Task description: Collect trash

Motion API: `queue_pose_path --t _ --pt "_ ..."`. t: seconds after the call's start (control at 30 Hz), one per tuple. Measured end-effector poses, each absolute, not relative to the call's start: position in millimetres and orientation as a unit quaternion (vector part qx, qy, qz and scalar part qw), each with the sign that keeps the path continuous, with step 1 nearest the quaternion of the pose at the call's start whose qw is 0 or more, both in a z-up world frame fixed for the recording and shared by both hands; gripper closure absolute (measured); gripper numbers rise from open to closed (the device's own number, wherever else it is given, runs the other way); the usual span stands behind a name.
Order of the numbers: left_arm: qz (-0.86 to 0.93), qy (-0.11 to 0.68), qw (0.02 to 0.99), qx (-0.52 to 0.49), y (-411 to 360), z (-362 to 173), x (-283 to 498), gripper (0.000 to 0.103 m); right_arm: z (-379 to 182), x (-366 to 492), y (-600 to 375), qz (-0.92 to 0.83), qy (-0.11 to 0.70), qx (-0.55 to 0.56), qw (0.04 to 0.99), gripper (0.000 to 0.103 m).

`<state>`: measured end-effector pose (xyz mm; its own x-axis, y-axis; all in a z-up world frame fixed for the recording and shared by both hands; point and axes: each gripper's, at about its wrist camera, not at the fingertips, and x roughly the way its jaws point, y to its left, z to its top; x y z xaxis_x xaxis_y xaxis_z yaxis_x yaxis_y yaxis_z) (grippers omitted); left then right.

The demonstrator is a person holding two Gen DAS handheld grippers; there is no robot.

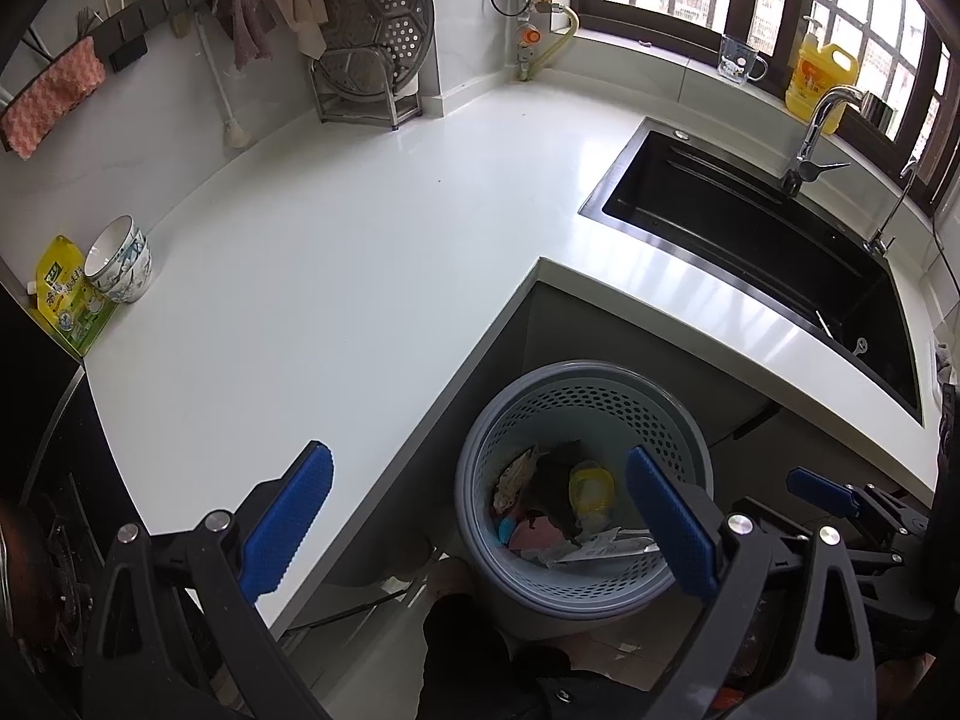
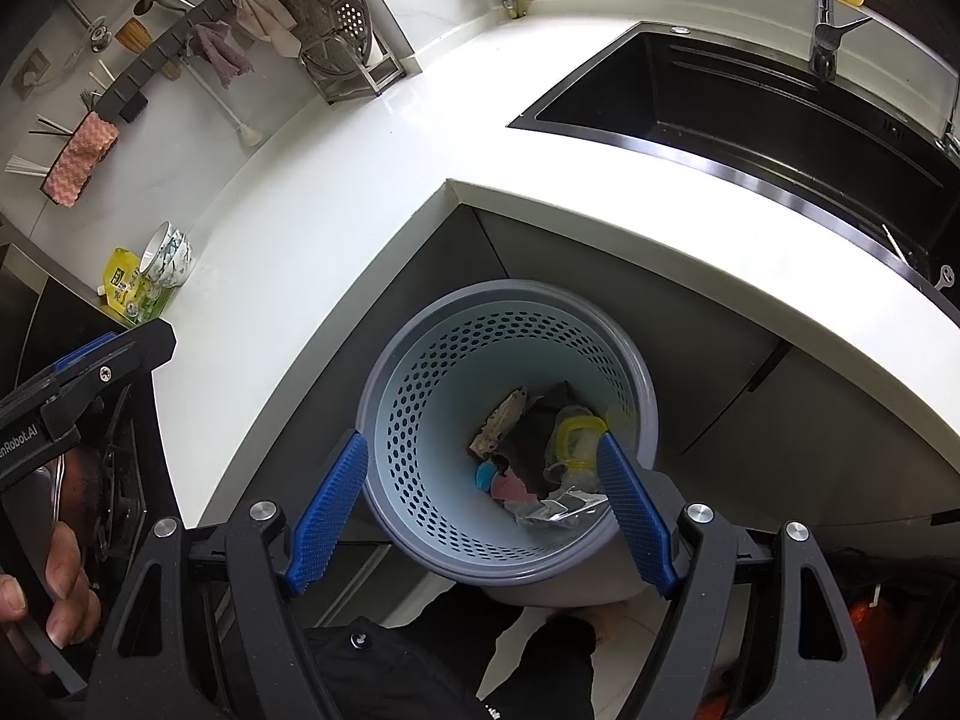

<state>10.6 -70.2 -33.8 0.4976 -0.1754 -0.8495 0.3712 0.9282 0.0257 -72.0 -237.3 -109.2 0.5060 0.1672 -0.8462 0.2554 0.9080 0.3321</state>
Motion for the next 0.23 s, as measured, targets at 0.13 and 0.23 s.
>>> queue_pose_path --t 0.13,0.23 --pt "-0.156 0.478 0.858 0.106 -70.3 -34.7 11.5 0.007 -108.8 -71.9 -236.8 -0.026 0.496 0.212 0.842 0.028" --pt "-0.155 0.479 0.858 0.106 -70.3 -34.8 11.4 0.007 -108.7 -71.6 -235.9 -0.026 0.497 0.212 0.841 0.028"
